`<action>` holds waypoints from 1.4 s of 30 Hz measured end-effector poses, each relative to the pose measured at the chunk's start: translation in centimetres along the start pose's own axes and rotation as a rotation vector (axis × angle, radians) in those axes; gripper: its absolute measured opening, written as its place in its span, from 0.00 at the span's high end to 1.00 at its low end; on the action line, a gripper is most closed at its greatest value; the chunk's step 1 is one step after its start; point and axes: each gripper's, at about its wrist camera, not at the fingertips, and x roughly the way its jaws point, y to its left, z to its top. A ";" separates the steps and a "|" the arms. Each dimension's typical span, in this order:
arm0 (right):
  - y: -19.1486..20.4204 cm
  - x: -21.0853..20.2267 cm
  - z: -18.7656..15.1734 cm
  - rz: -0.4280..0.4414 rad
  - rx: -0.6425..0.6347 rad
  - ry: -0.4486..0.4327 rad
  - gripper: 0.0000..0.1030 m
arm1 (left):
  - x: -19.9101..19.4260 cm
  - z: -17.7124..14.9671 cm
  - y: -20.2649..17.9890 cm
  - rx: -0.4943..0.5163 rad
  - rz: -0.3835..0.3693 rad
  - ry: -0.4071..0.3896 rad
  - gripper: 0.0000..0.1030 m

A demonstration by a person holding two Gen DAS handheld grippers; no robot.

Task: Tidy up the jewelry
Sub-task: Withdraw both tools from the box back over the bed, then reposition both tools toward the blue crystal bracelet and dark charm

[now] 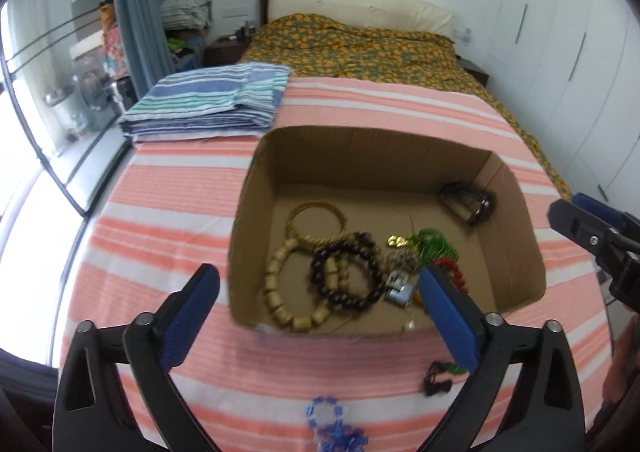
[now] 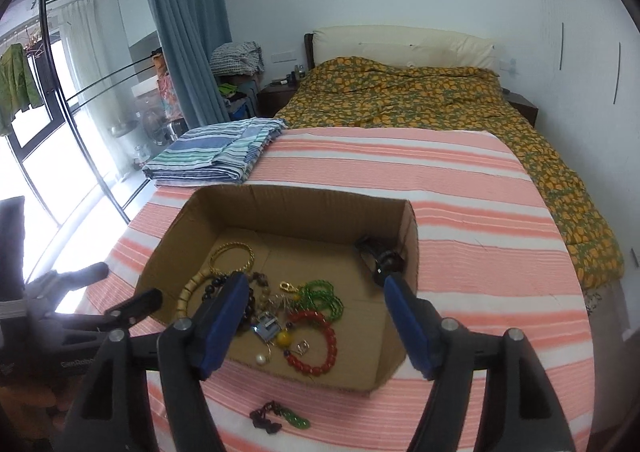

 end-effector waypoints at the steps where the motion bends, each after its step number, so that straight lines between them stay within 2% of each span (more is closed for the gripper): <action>1: -0.1 -0.4 -0.5 -0.002 0.009 -0.004 0.30 | -0.3 -0.5 0.0 -0.005 0.031 0.000 0.02; 3: -0.3 -1.1 -1.0 -0.011 0.017 -0.010 0.30 | -0.4 -0.9 -0.1 -0.009 0.084 0.023 0.01; 5: -0.4 -1.7 -1.7 -0.019 0.017 -0.015 0.30 | -0.8 -1.8 -0.3 0.002 0.101 0.036 0.01; 11: -0.1 -3.4 -2.7 -0.038 -0.002 -0.044 0.29 | -3.0 -3.0 -0.6 0.001 0.142 -0.003 0.01; 22: 0.6 -4.7 -6.1 -0.049 -0.009 -0.047 0.28 | -5.5 -3.7 -0.1 -0.055 0.084 -0.053 0.02; 25: -0.2 -4.3 -7.9 -0.081 -0.002 -0.046 0.25 | -5.2 -4.9 0.0 -0.040 0.084 -0.028 0.02; 29: -3.4 -1.7 -12.2 -0.183 0.004 0.013 0.24 | -4.4 -7.3 -0.2 0.017 0.051 0.039 0.02; 33: -7.7 0.9 -14.6 -0.263 0.029 0.071 0.24 | -3.2 -9.4 0.0 -0.001 0.075 0.079 0.02; 36: -10.9 3.2 -14.9 -0.287 0.032 0.103 0.24 | -2.4 -9.8 -0.1 -0.024 0.116 0.085 0.01; 38: -13.0 4.9 -14.6 -0.248 0.063 0.148 0.23 | -2.1 -9.6 -0.1 -0.064 0.140 0.069 0.01; 39: -13.6 4.8 -14.2 -0.228 0.086 0.129 0.17 | -2.0 -9.5 0.0 -0.079 0.146 0.064 0.01; 40: -14.2 5.1 -13.8 -0.219 0.100 0.121 0.17 | -2.0 -9.3 0.1 -0.099 0.153 0.059 0.01; 41: -14.7 5.8 -13.4 -0.229 0.099 0.139 0.16 | -1.9 -8.9 0.1 -0.118 0.160 0.056 0.01; 42: -14.8 6.6 -12.8 -0.251 0.074 0.153 0.12 | -1.8 -8.6 0.1 -0.128 0.165 0.053 0.01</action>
